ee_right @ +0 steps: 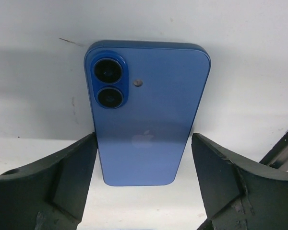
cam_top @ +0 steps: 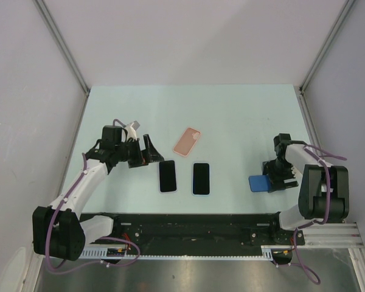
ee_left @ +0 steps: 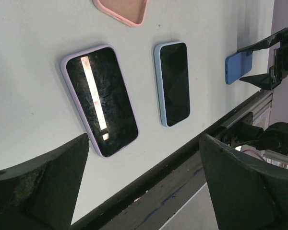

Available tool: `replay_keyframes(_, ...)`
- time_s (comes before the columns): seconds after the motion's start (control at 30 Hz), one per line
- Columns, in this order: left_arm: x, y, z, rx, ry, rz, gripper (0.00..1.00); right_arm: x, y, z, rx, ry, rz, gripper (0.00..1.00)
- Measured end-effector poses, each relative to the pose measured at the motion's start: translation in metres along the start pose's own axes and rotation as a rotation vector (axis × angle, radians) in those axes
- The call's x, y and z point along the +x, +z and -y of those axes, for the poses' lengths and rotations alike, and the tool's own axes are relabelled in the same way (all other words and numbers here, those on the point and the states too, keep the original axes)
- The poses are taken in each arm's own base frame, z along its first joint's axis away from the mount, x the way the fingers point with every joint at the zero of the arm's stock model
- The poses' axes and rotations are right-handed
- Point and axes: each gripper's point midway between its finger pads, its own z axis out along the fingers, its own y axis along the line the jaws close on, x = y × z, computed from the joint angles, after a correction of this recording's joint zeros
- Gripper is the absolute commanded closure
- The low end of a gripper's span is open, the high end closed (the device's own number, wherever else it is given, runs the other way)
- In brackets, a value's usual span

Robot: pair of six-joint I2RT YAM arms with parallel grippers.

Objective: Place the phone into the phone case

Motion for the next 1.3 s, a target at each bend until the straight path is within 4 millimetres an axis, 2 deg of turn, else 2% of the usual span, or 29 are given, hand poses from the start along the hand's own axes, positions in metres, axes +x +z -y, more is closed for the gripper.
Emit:
replay_keyframes(0.13,0.0,0.0,0.0,0.0,0.0,0.001,0.01,0.001,0.001,-0.003,-0.031,0.0,0.001,0.26)
replay_keyframes(0.37,-0.001,0.0,-0.001,-0.007,0.001,0.005,0.01,0.003,0.001,-0.004,-0.055,-0.063,0.006,0.31)
replay_keyframes(0.57,-0.004,-0.004,-0.002,-0.022,0.012,0.032,0.03,0.011,0.0,-0.005,-0.108,-0.275,0.006,0.36)
replay_keyframes(0.7,-0.007,-0.008,0.0,-0.025,0.027,0.064,0.06,0.021,-0.002,-0.009,-0.165,-0.468,-0.015,0.33)
replay_keyframes(0.77,-0.008,-0.01,0.0,-0.03,0.035,0.078,0.07,0.03,-0.005,-0.015,-0.22,-0.574,-0.025,0.33)
replay_keyframes(0.9,-0.008,-0.012,0.005,-0.024,0.04,0.089,0.09,0.06,-0.021,-0.052,-0.458,-0.776,-0.046,0.35)
replay_keyframes(1.0,-0.006,-0.012,0.01,-0.025,0.051,0.095,0.1,0.079,-0.03,-0.068,-0.585,-0.91,-0.042,0.37)
replay_keyframes(1.17,0.002,-0.002,0.025,0.009,0.072,0.078,0.12,0.105,-0.039,-0.074,-0.705,-1.078,-0.06,0.37)
replay_keyframes(1.3,0.012,0.02,0.045,0.059,0.089,0.016,0.14,0.123,-0.051,-0.075,-0.811,-1.179,-0.065,0.39)
